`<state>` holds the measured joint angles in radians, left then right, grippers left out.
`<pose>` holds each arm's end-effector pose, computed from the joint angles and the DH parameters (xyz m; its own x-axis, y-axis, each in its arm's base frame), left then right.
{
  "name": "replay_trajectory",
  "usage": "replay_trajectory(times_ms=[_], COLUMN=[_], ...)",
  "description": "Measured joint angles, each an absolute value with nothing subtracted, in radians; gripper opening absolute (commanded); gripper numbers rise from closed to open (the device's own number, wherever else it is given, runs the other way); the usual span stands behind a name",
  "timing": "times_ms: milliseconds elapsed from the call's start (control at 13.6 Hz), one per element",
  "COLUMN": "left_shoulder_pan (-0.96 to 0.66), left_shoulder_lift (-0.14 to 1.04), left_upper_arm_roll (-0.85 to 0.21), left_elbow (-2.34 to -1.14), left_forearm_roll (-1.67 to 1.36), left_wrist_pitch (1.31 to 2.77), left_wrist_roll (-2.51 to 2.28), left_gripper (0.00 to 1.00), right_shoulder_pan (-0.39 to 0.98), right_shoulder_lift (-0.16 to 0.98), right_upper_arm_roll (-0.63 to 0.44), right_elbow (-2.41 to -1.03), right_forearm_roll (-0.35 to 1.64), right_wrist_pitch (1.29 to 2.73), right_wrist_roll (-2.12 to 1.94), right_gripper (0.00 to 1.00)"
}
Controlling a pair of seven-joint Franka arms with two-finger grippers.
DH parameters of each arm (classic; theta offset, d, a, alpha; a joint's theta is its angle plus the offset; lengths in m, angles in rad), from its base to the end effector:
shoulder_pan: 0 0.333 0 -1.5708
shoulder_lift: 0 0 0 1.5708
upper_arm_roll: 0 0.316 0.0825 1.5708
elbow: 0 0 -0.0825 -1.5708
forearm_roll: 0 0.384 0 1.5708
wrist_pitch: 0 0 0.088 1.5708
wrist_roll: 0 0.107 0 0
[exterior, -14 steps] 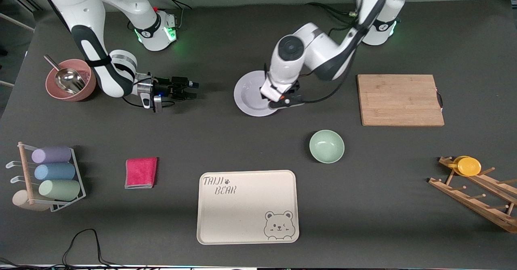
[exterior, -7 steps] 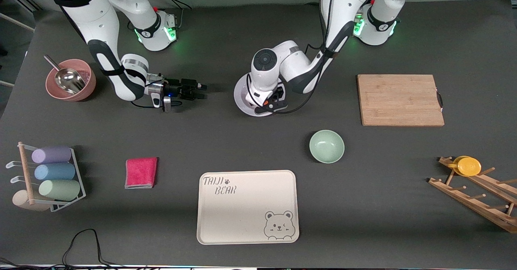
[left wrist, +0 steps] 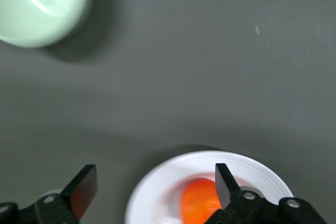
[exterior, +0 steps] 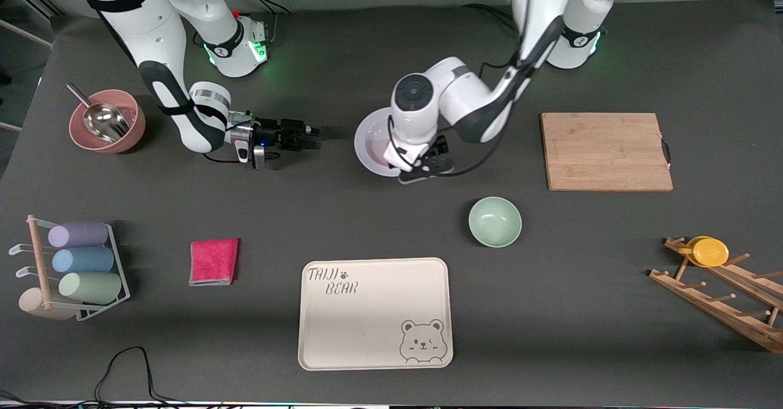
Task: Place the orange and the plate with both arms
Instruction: 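Release the orange and withdraw the left gripper while the right gripper nears the plate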
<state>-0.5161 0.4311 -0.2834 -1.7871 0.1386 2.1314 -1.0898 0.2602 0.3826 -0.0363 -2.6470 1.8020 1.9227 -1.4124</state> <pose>0.4616 -0.4463 0.3151 0.9721 0.2319 -0.0352 0.2297 -0.9716 -0.0566 0.3252 0.1418 0.1052 0.9977 -0.0571 -0.0371 -0.0539 -0.3285 -0.9430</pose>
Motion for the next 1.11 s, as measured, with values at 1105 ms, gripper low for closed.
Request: replay_trajectory(times_ms=[1105], left_shoulder_pan=[-0.057], left_shoulder_lift=[0.046], left_upper_arm_roll=[-0.27], left_elbow=[-1.79], left_forearm_roll=[0.127], left_wrist_pitch=[1.739], left_wrist_roll=[-0.442], left_gripper=[1.0], right_shoulder_pan=[0.281], right_shoulder_lift=[0.437], right_upper_arm_roll=[0.076], right_elbow=[-2.595], right_forearm_roll=[1.905], right_wrist_pitch=[1.983], right_wrist_roll=[-1.473], right_gripper=[0.37])
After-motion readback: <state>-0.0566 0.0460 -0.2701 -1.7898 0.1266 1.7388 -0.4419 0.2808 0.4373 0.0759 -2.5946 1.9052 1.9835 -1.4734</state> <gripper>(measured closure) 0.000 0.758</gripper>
